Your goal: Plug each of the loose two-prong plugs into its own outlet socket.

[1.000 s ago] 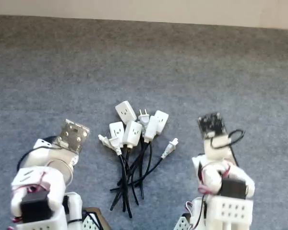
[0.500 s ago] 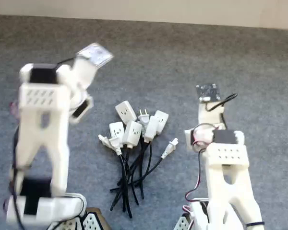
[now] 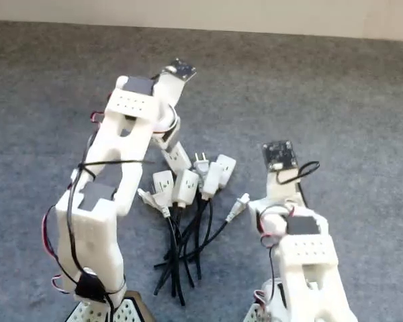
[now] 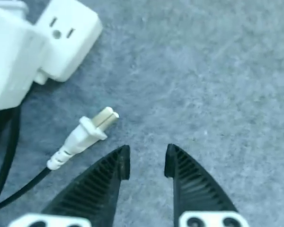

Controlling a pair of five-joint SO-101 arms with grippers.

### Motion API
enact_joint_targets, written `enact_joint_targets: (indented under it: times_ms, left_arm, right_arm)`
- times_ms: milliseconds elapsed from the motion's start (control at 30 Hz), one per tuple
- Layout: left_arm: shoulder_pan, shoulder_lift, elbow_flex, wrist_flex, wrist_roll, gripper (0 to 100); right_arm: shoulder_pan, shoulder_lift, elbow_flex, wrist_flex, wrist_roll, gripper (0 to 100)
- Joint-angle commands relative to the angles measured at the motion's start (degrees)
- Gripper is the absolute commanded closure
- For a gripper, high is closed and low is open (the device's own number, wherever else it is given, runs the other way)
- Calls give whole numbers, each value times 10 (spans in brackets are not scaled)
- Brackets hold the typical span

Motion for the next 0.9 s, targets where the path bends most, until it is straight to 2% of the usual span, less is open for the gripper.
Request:
enact_joint_targets:
  times_ms: [0,167,333,567,867]
  left_arm:
    - [11,38,-27,-40,28,808]
    - [25,33,-34,-38,46,698]
    - [32,-1,-39,16,46,707]
    - [65,-19,-31,158,43,707]
    - [103,-28,-6,143,-6,732]
  right_arm:
    - [-29,-82,26,-10,-4,870]
    - [-36,-120,42,-9,-4,870]
    - [-36,-120,42,-9,-3,870]
    - [-35,-119,37,17,-5,870]
    - [-35,-119,36,29,-5,870]
